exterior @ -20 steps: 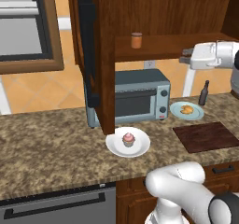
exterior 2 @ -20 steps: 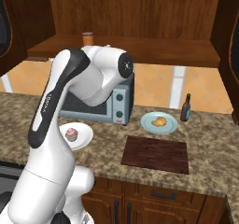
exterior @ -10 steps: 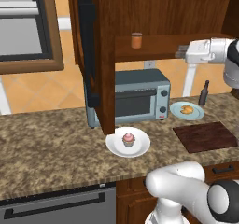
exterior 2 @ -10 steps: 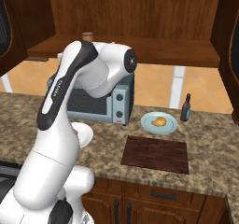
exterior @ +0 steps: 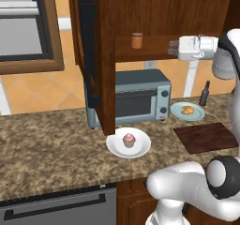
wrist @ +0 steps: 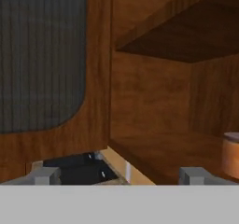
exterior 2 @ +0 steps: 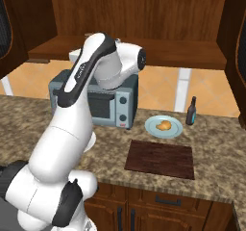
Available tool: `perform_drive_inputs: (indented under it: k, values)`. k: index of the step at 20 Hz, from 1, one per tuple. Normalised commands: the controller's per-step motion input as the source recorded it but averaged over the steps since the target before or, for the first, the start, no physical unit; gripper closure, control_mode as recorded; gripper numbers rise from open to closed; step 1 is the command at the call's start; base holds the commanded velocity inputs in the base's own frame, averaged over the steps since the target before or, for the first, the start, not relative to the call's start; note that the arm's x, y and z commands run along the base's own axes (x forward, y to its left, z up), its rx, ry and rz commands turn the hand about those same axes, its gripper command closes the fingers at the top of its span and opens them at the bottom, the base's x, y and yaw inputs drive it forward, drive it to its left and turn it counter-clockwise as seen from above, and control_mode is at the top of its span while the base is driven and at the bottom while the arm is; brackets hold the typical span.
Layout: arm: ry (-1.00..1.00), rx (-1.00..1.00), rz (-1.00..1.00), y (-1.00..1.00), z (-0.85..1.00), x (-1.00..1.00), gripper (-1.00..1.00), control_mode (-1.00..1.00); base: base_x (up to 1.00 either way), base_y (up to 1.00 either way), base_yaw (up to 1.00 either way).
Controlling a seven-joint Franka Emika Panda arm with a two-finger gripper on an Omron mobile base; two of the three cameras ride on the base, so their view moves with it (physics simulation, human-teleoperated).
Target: From the different types of pastries on the counter, select a croissant and place it on the cutting board. Then retrieve a jar of jam from the cabinet and place it alongside the croissant on the cutting board.
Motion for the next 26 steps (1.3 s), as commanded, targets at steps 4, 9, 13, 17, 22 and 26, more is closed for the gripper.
perform_drive_inputs:
  k: [4,9,13,17,22,26]
  values:
    - [-0.01,0.00,0.17,0.00,0.00,0.27,-1.00,-1.00,0.00,0.00,0.00]
    - [0.00,0.00,0.10,0.00,0.08,0.24,-1.00,-1.00,0.00,0.00,0.00]
    - [0.00,0.00,0.04,0.00,0.07,0.19,-1.00,-1.00,0.00,0.00,0.00]
    - [0.00,0.00,0.00,0.00,0.00,0.00,-1.00,-1.00,0.00,0.00,0.00]
    - [0.00,0.00,0.00,0.00,0.00,0.37,-1.00,-1.00,0.00,0.00,0.00]
    - [0.00,0.00,0.00,0.00,0.00,0.17,-1.00,-1.00,0.00,0.00,0.00]
